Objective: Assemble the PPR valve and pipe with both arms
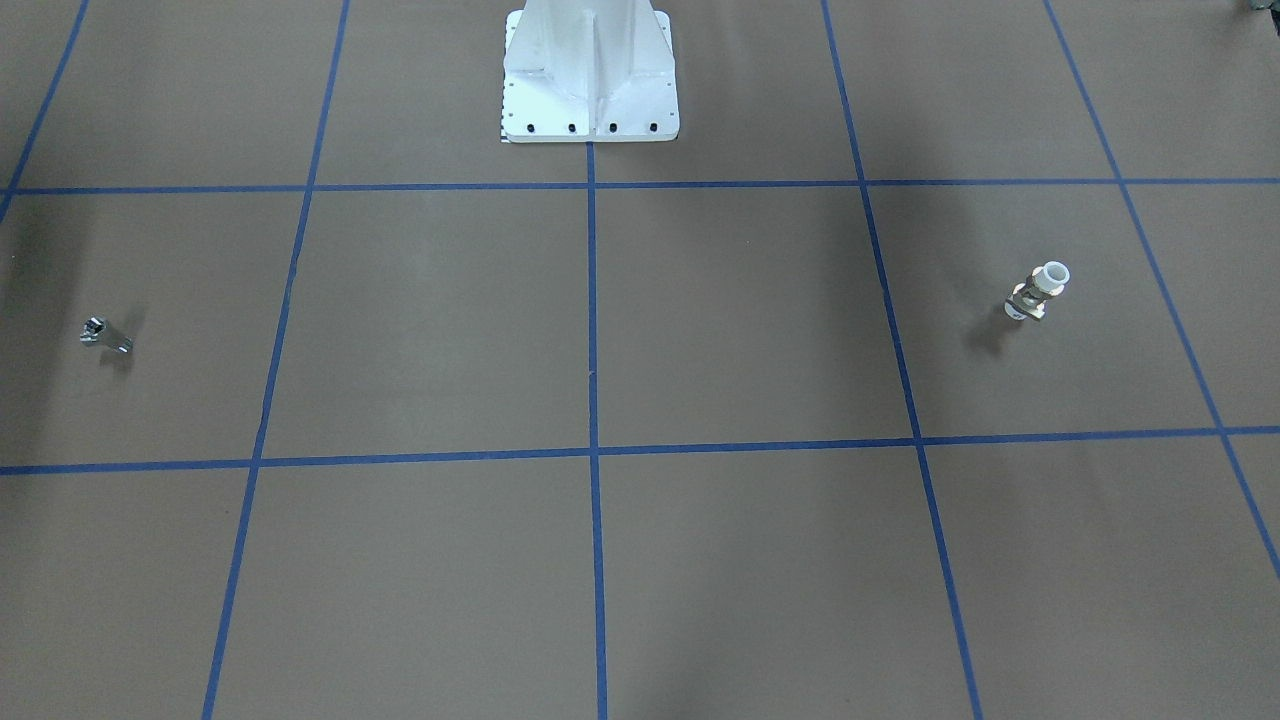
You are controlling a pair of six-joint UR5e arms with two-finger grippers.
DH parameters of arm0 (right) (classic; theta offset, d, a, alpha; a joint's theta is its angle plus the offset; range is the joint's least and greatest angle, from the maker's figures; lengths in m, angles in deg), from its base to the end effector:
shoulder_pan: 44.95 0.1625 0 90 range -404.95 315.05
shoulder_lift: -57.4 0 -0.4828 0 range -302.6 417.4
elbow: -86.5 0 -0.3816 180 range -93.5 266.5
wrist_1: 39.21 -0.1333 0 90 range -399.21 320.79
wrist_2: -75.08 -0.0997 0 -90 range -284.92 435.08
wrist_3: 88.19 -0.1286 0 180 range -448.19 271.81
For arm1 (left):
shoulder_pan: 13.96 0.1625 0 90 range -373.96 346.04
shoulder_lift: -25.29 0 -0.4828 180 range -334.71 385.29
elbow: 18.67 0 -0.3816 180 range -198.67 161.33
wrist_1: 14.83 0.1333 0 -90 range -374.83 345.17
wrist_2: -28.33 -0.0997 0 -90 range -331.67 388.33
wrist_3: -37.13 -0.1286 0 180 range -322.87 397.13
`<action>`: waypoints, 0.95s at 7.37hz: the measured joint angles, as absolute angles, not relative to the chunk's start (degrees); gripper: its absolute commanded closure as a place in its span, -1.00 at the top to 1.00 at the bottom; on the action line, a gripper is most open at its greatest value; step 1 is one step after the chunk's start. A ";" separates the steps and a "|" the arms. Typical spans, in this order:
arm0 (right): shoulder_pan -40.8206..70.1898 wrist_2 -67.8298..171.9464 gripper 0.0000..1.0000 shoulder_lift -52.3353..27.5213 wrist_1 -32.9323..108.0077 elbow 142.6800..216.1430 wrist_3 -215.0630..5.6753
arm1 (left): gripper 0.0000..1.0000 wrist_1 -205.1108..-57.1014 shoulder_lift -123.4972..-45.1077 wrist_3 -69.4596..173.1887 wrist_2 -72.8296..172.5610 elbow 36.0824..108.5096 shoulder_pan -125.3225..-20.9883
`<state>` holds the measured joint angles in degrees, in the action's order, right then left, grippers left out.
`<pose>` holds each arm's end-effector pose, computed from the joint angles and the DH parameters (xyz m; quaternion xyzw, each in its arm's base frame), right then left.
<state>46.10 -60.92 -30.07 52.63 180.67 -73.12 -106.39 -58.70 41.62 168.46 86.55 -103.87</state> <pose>0.0501 -0.5064 0.6809 0.0934 -0.3811 -0.1287 0.9108 -0.0339 -0.4395 0.6439 0.0681 0.4248 0.0051 0.9027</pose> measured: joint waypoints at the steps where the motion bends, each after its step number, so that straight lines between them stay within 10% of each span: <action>1: 46.10 -61.00 0.99 -30.54 52.40 180.70 -73.30 | 0.99 -106.55 -58.63 41.69 168.45 86.57 -103.84; 7: 46.11 -61.29 1.00 -31.75 51.58 180.58 -73.55 | 1.00 -106.78 -58.65 41.96 168.52 87.49 -103.78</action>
<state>46.11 -61.29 -31.75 51.58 180.58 -73.55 -106.78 -58.65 41.96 168.52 87.49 -103.78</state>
